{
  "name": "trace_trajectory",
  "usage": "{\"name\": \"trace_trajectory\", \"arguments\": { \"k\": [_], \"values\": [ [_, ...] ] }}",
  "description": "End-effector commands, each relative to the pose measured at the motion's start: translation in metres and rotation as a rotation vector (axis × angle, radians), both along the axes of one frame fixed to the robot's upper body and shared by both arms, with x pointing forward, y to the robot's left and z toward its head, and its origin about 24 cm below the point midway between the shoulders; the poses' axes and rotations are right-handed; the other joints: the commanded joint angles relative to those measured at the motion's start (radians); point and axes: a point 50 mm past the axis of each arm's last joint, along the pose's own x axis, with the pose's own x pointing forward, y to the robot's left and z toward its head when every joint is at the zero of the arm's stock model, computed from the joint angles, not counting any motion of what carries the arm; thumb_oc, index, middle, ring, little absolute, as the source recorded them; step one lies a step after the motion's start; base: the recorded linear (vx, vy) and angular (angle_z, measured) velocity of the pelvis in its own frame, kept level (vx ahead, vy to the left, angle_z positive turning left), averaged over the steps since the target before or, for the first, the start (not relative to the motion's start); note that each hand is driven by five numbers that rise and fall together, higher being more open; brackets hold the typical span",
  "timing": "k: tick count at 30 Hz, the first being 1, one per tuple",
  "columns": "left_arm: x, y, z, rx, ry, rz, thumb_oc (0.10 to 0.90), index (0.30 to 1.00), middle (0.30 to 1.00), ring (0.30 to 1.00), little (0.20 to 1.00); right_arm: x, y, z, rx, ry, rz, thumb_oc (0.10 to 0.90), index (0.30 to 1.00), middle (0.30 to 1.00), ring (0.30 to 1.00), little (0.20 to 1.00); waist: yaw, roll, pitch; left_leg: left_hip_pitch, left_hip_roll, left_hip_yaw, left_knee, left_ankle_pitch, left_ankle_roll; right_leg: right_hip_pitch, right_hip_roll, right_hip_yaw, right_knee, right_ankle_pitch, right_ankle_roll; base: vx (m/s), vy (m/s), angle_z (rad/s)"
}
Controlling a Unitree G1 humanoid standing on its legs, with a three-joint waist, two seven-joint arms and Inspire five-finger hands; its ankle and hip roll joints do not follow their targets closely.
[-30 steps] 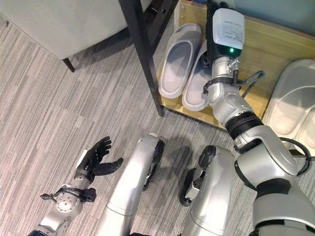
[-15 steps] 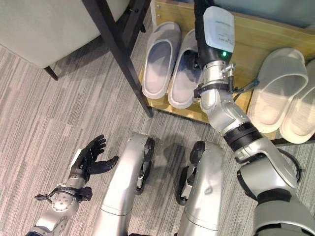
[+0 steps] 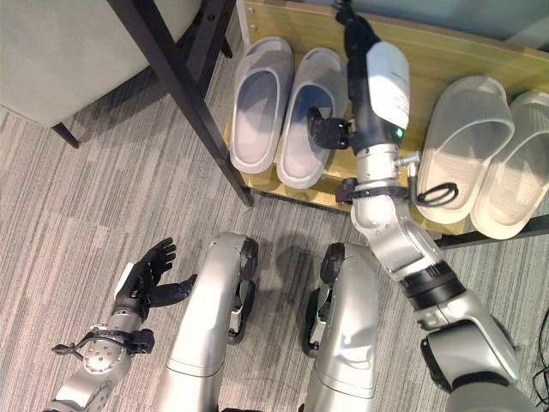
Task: Arrange the slippers neatly on the shoe rack.
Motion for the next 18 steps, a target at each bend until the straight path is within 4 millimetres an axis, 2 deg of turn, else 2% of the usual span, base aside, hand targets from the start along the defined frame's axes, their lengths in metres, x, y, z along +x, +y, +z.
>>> {"name": "trace_trajectory", "arguments": {
  "k": [1,5,7,8,15,16,18],
  "values": [
    [-0.004,-0.001,0.025,0.008,-0.13,-0.014,0.8,0.9,0.9,0.9,0.9,-0.031,0.012,0.046,0.199,-0.248,0.231,0.8,0.9,0.9,0.9,0.9,0.027,-0.037,-0.029,-0.002,0.011,-0.068,-0.018,-0.089,-0.052,-0.007,0.014,0.079,0.058,0.038,-0.075,0.0,0.0,0.0],
    [-0.003,0.0,0.026,0.018,-0.132,-0.002,0.8,0.9,0.9,0.9,0.9,-0.033,0.015,0.025,0.322,-0.148,0.349,0.8,0.9,0.9,0.9,0.9,0.021,-0.046,-0.029,-0.002,0.011,-0.064,-0.017,-0.09,-0.052,-0.007,0.014,0.079,0.058,0.038,-0.073,0.0,0.003,-0.01],
    [-0.003,0.001,0.026,0.023,-0.131,-0.001,0.8,0.9,0.9,0.9,0.9,-0.034,0.015,0.022,0.344,-0.133,0.364,0.8,0.9,0.9,0.9,0.9,0.021,-0.048,-0.029,-0.002,0.012,-0.064,-0.017,-0.09,-0.052,-0.007,0.015,0.08,0.058,0.039,-0.073,-0.01,0.005,-0.03],
    [-0.002,-0.001,0.026,0.028,-0.133,-0.001,0.8,0.9,0.9,0.9,0.9,-0.032,0.021,0.014,0.41,-0.095,0.415,0.8,0.9,0.9,0.9,0.9,0.021,-0.046,-0.029,-0.002,0.014,-0.063,-0.014,-0.092,-0.052,-0.007,0.014,0.078,0.056,0.038,-0.072,-0.01,0.009,-0.06],
    [0.0,-0.001,0.028,0.039,-0.146,0.002,0.8,0.9,0.9,0.9,0.9,-0.027,0.029,0.005,0.446,-0.045,0.443,0.8,0.9,0.9,0.9,0.9,0.025,-0.042,-0.029,-0.002,0.015,-0.065,-0.015,-0.09,-0.049,-0.007,0.016,0.075,0.054,0.038,-0.073,0.0,0.001,-0.01],
    [0.002,-0.001,0.031,0.047,-0.165,-0.001,0.8,0.9,0.9,0.9,0.9,-0.017,0.035,0.004,0.474,-0.015,0.439,0.8,0.9,0.9,0.9,0.9,0.035,-0.038,-0.029,-0.002,0.012,-0.065,-0.018,-0.086,-0.052,-0.007,0.014,0.073,0.057,0.041,-0.076,0.0,0.0,0.0],
    [0.003,-0.001,0.032,0.049,-0.171,-0.003,0.8,0.9,0.9,0.9,0.9,-0.015,0.037,0.008,0.468,-0.025,0.434,0.8,0.9,0.9,0.9,0.9,0.036,-0.038,-0.029,-0.002,0.012,-0.065,-0.019,-0.085,-0.052,-0.004,0.013,0.071,0.057,0.042,-0.077,0.0,0.0,0.0]
  ]
}}
